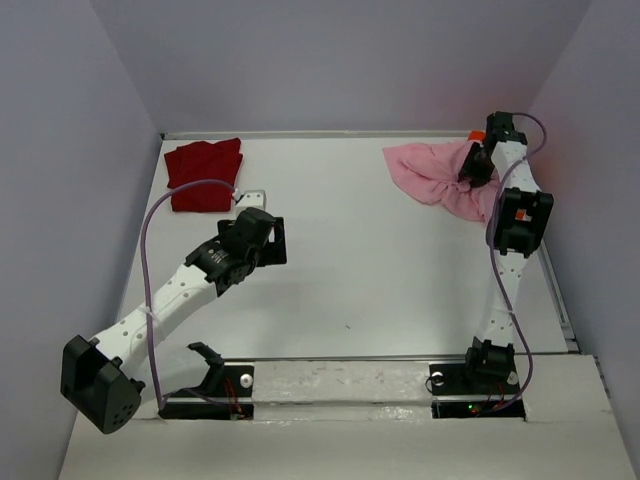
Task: Fold and stack the t-shirts
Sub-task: Grab crumpled tshirt from the corner of the board with the right arm, then move the tshirt to the center of the board
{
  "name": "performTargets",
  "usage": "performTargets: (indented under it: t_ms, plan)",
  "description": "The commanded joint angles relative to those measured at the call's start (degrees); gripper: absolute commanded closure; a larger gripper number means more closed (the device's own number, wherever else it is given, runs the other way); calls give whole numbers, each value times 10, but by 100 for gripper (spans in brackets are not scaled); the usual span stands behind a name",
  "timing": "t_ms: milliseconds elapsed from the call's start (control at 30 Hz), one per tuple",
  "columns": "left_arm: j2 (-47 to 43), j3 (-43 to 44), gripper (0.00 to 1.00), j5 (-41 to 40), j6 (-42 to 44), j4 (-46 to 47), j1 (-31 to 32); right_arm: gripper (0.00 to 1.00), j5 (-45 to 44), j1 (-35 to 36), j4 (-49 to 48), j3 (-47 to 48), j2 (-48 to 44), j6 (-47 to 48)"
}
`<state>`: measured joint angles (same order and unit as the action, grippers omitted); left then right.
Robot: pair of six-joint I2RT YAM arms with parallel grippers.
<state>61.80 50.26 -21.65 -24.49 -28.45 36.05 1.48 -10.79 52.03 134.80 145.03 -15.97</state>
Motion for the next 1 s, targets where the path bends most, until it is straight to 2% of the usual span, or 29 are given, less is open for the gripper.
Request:
performTargets:
  t_ms: [0, 200, 333, 533, 567, 700, 733, 800, 900, 967]
  plan:
    - [-19, 5, 1, -7, 5, 16, 4, 100, -11, 2, -24, 23, 18, -28]
    - [-18, 5, 1, -1, 8, 19, 3, 100, 81, 18, -15, -41, -53, -40]
    - [-16, 5, 1, -1, 8, 21, 3, 100, 117, 94, 44, -97, -128, -21]
    - [-18, 5, 1, -3, 8, 20, 4, 100, 258, 282, 170, -170, -198, -20]
    - [-19, 6, 1, -5, 8, 19, 3, 100, 265, 338, 175, -182, -225, -26]
    - [-29, 5, 1, -10, 5, 17, 3, 100, 318, 415, 182, -210, -294, -63]
    - [-34, 5, 1, -14, 3, 17, 3, 100, 347, 415, 177, -224, -312, -73]
    - [-41, 4, 1, -17, 1, 17, 3, 100, 340, 415, 171, -229, -350, -92]
    - [-46, 4, 1, -22, -1, 16, 3, 100, 333, 415, 213, -228, -408, -98]
    - [-48, 5, 1, -20, 0, 16, 4, 100, 332, 415, 207, -277, -434, -106]
